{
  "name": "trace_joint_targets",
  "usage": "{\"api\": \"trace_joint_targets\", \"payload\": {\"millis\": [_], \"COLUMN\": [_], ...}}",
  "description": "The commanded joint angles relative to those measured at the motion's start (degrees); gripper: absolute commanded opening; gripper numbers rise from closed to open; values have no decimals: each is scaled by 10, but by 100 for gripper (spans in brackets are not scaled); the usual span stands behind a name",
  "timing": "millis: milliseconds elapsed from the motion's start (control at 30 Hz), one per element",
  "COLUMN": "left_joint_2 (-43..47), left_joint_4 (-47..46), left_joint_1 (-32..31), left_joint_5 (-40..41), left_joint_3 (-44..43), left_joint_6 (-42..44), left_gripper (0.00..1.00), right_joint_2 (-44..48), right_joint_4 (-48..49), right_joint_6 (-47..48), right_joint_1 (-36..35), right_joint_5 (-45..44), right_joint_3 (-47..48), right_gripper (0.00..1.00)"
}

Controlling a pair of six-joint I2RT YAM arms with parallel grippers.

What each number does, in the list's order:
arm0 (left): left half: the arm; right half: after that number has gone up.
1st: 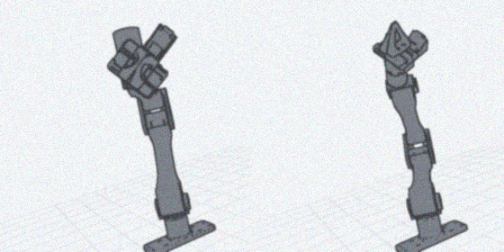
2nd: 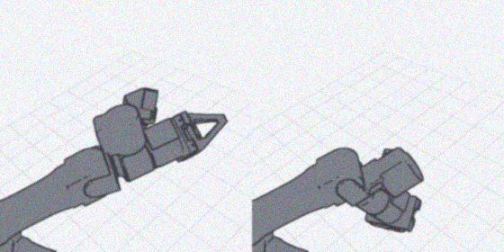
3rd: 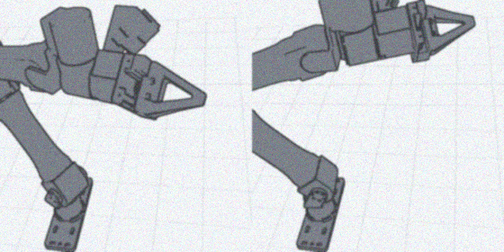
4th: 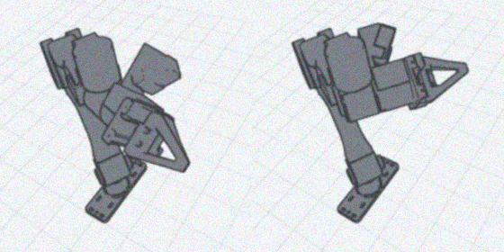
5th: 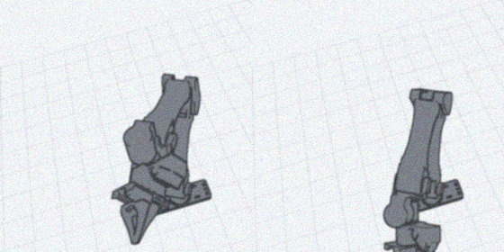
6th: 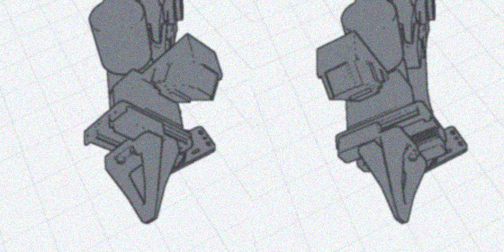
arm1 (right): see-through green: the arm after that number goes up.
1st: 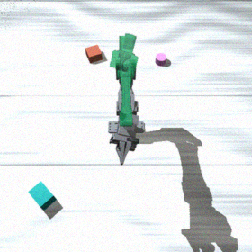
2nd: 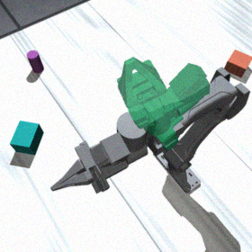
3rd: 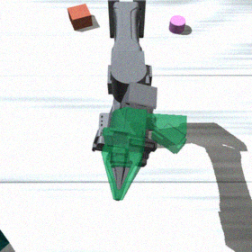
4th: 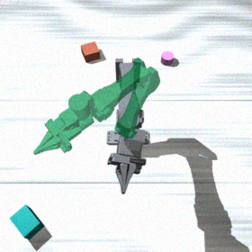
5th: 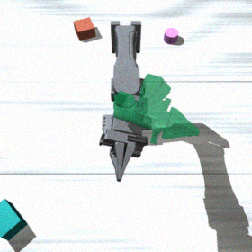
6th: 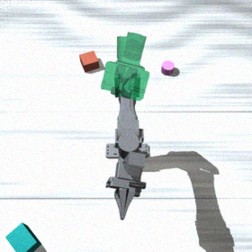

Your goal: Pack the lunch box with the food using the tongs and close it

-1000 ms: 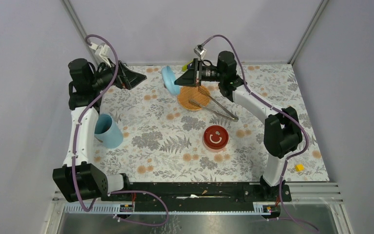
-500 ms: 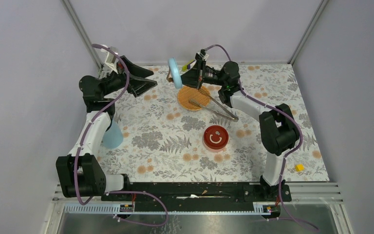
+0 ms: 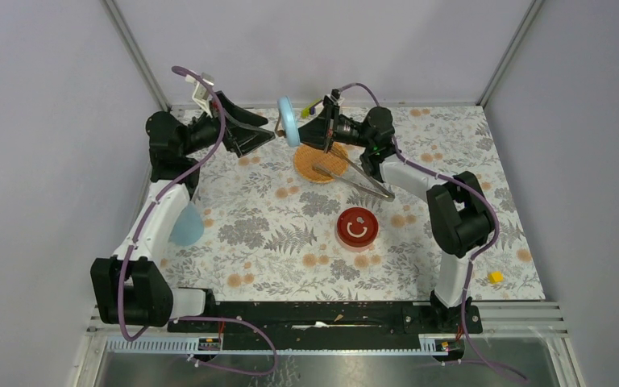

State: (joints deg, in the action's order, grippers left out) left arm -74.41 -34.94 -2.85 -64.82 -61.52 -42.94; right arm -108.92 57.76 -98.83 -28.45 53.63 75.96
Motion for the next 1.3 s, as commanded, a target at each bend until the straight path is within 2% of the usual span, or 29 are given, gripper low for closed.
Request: {"api": "trace_joint_targets", "payload": {"millis": [0,133,333,633,767,833,867,967,1033,1133,1267], "left_joint_2": [10,8,8,5,4,5,6,9,11,14,15], "left_joint_4": [47,47,57,33,23,47,75,254,354,493,665], "left_joint_1": [-9,-21,-26,-33,-33,-32,-31,-31,-31,-30,-28], "left_joint_5": [27,28,25,6,2,3,6,33,69,131,232], "left_joint_3": [-33,-29,-31,-25,-26,-33,-40,-86,-121,-173,-254], "left_joint_6": [56,62,73,59,49,63,85,190,253,335,438], "left_gripper": [83,79,64,30,10,1,0,0,0,0,0], "right_joint_2": [9,4,1,-2,-3,-4,-4,0,3,9,25], "right_joint_4": [34,29,26,21,25,25,23,21,17,6,-35], "right_joint_6": [-1,-2,-8,-13,-14,-12,-7,5,11,25,74], "right_joint_1": [-16,-24,-32,-35,-35,-35,-33,-25,-18,-7,17], "right_joint_5": [-7,-8,-11,-12,-11,-7,-6,-7,-10,-12,-7], "right_joint_3": [-1,1,-1,-2,-1,2,3,-1,-10,-21,-31], "right_gripper": [0,0,0,0,0,0,5,40,57,71,81]}}
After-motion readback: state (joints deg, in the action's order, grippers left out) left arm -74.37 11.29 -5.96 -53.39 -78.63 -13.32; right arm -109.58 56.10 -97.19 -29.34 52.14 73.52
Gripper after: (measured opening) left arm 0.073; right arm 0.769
